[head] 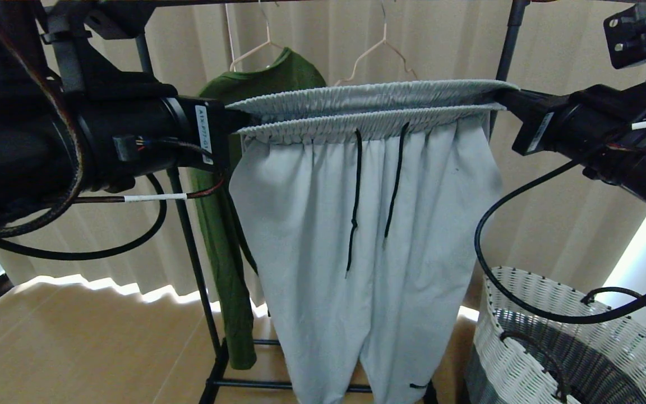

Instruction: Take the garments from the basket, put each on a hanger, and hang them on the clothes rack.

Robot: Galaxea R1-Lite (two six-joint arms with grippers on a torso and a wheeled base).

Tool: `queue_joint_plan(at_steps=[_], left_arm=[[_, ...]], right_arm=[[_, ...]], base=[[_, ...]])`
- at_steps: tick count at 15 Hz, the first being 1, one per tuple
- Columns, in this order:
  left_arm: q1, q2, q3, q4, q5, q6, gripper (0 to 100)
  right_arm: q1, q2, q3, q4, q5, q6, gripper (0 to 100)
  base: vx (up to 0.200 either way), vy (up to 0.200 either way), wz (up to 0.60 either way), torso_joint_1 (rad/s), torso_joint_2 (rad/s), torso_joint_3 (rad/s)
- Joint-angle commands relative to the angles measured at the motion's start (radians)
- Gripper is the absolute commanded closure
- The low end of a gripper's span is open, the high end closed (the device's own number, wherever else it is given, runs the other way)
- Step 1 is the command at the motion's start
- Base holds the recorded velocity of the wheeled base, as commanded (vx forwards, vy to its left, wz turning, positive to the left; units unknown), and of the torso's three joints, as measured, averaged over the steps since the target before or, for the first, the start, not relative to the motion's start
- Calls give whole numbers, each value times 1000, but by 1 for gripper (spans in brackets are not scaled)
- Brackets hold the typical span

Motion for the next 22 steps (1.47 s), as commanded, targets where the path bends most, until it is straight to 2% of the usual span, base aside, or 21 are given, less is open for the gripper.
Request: queue_joint_plan(at_steps=[1, 5, 9, 14, 16, 19, 22], left_arm=[[-2, -8, 2, 1, -1, 0, 100], [-14, -12, 31, -7, -1, 1, 100], [-23, 9, 25, -45, -8, 4, 100], [-29, 189, -144, -131, -1, 6, 100], [-18, 258, -227, -133, 1, 4, 100], [-15, 298, -264, -134, 36, 3, 100], [-17, 301, -264, -134, 38, 3, 100]], right_arm=[[0, 10, 2, 0, -3, -1, 100], [0, 7, 17, -2, -7, -2, 100], [-17, -88, 75, 49, -9, -7, 100], [-12, -319, 146, 243, 5, -4, 100], [31, -410, 189, 316, 28, 1, 100], [72, -460, 244, 352, 43, -1, 100], [72, -451, 253, 351, 43, 1, 100]], base=[[0, 0, 0, 0, 0, 0], [0, 0, 0, 0, 0, 0], [0, 0, 0, 0, 0, 0], [0, 0, 0, 0, 0, 0], [0, 0, 0, 0, 0, 0], [0, 0, 0, 0, 0, 0], [0, 0, 0, 0, 0, 0]])
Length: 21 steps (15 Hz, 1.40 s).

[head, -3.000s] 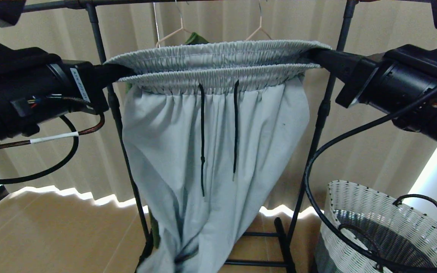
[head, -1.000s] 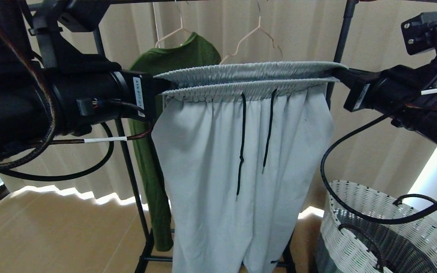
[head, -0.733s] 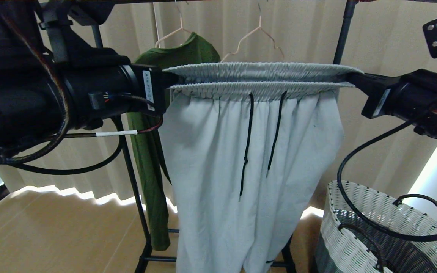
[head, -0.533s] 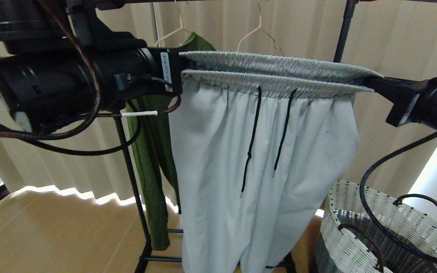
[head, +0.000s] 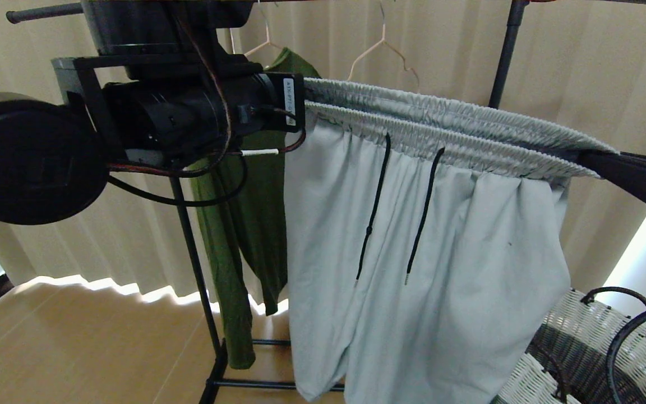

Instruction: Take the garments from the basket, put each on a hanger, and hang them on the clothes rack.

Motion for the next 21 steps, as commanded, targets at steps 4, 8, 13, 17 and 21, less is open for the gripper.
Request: queue_joint_plan(at_steps=[4, 8, 13, 17, 21], left_arm=[[3, -10, 24, 3, 19, -1, 100], [6, -107, 110, 27, 11, 9, 100], [18, -240, 239, 82, -135, 99, 100], [15, -318, 317, 104, -303, 128, 100], [-13, -372, 349, 104, -391, 154, 100]], right_arm=[[-22, 58, -15, -15, -4, 1, 100], [-96, 189, -44, -147, -4, 1, 100], [-130, 398, -111, -409, 0, 24, 100], [-126, 499, -245, -423, 0, 100, 100], [-119, 535, -289, -423, 0, 125, 100]], base=[[0, 0, 0, 0, 0, 0], [0, 0, 0, 0, 0, 0], [0, 0, 0, 0, 0, 0], [0, 0, 0, 0, 0, 0], [0, 0, 0, 0, 0, 0]])
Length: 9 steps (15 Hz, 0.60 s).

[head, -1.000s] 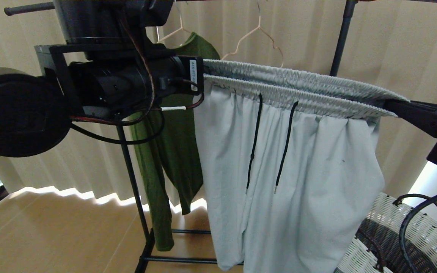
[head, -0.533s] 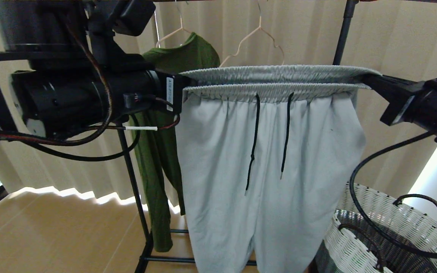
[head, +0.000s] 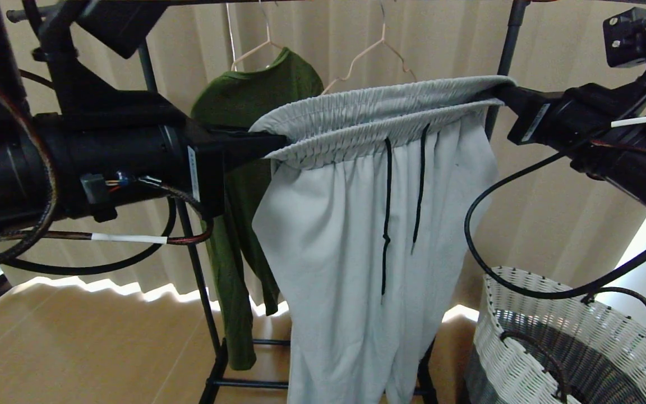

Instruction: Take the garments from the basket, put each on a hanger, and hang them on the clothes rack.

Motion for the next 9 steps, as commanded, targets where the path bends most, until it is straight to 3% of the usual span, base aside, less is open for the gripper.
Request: queue_joint_plan(at_steps=[1, 6, 9], left_arm=[[-25, -34, 6, 0, -2, -1, 100], [-15, -22, -4, -9, 9, -1, 100], [11, 84, -98, -20, 303, -9, 100]], right_arm=[[8, 25, -6, 0, 0, 0, 100], [9, -10, 20, 3, -11, -5, 100], [9, -128, 40, 92, -11, -9, 100]], base=[[0, 0, 0, 0, 0, 0], [0, 0, 0, 0, 0, 0], [0, 0, 0, 0, 0, 0]])
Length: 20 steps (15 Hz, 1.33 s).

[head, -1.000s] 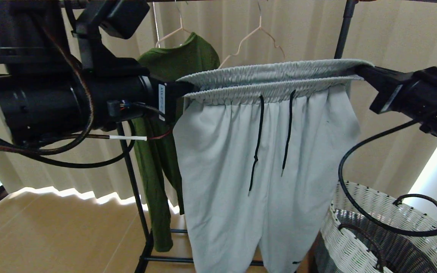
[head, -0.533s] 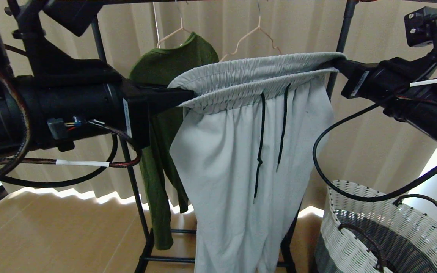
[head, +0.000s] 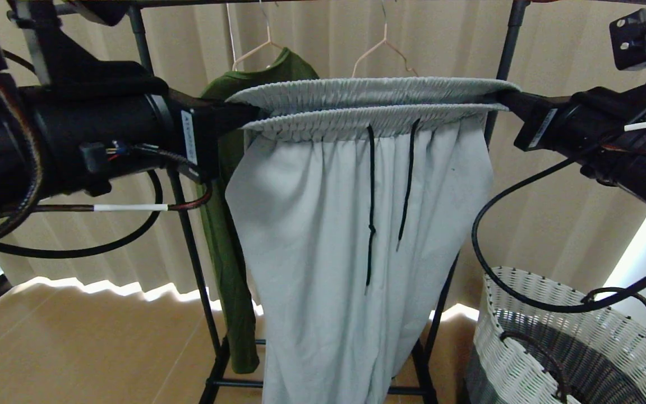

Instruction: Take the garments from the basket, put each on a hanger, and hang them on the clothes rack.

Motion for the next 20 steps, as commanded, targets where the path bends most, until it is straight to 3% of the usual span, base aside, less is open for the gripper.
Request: queue_joint_plan(at_steps=[1, 4, 7, 15, 16, 20], left_arm=[[7, 108, -71, -43, 99, -10, 100], [1, 161, -71, -184, 134, -13, 100], [-14, 149, -47, -182, 134, -13, 100], [-14, 123, 4, -178, 134, -8, 100], [-14, 123, 7, -178, 134, -8, 100], [-9, 117, 41, -184, 139, -13, 100]], right_arm=[[0, -118, 19, 87, 0, 1, 100], [1, -222, 83, 189, 0, -1, 100], [23, -235, 136, 190, -2, -1, 100], [26, -232, 126, 201, 0, -8, 100], [26, -235, 139, 215, 0, -25, 0], [41, -258, 191, 213, 5, -28, 0]], base=[[0, 0, 0, 0, 0, 0], [0, 0, 0, 0, 0, 0], [0, 0, 0, 0, 0, 0], [0, 0, 0, 0, 0, 0], [0, 0, 0, 0, 0, 0], [0, 0, 0, 0, 0, 0]])
